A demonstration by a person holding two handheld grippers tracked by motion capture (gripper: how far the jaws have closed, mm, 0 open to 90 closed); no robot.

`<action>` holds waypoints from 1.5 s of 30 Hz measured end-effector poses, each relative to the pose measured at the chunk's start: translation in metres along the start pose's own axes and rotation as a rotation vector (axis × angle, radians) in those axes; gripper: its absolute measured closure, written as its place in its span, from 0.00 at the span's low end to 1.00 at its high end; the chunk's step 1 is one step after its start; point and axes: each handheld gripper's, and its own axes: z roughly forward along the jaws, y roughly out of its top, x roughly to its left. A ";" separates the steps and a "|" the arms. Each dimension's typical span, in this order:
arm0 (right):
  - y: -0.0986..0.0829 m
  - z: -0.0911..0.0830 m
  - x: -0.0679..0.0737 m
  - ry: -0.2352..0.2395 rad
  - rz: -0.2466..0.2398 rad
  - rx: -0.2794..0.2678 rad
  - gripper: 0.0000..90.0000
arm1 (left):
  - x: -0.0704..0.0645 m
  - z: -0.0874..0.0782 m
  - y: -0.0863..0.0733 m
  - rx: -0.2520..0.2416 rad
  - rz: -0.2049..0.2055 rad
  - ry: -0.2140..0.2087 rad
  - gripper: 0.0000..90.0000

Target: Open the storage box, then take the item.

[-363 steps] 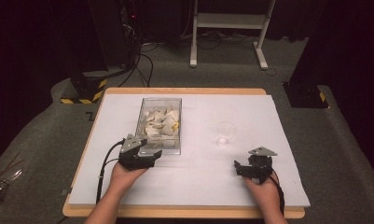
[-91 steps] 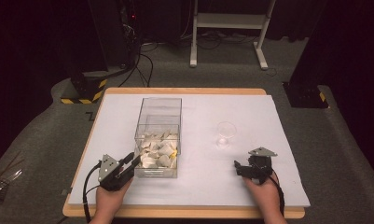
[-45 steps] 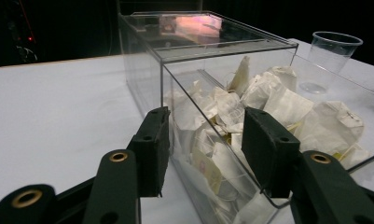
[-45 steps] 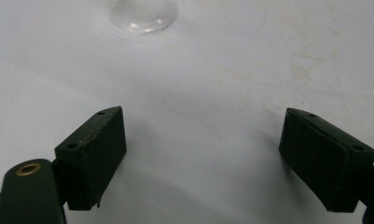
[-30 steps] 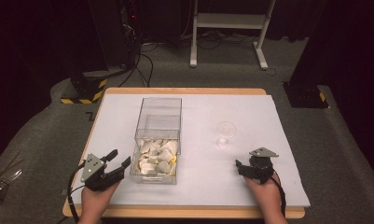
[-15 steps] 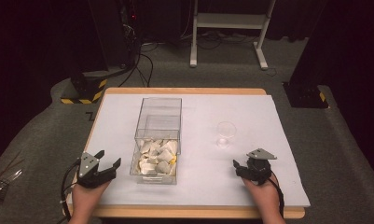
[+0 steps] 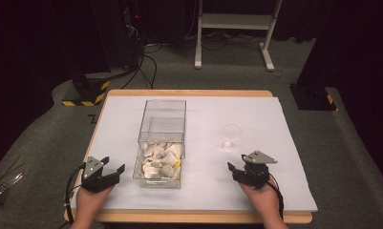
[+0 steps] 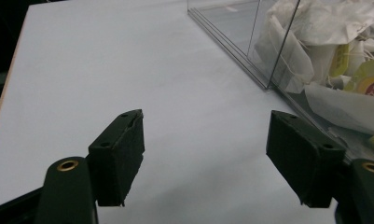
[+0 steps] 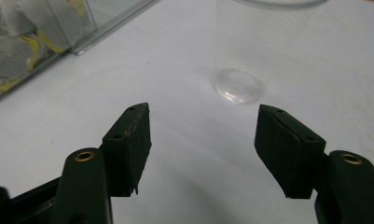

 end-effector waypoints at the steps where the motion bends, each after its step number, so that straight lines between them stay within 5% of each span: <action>1: 0.003 0.000 0.001 0.004 -0.013 -0.010 0.42 | -0.001 0.000 0.000 0.003 0.004 0.001 0.31; 7: 0.016 0.001 0.014 0.026 -0.021 -0.042 0.43 | -0.006 -0.001 -0.002 0.000 0.038 0.015 0.31; 22: 0.037 0.010 0.044 0.084 -0.051 -0.082 0.46 | 0.004 0.002 0.003 -0.035 -0.018 -0.007 0.31; 45: 0.066 0.014 0.076 0.200 -0.092 -0.143 0.51 | 0.003 0.005 0.001 -0.040 -0.008 -0.027 0.30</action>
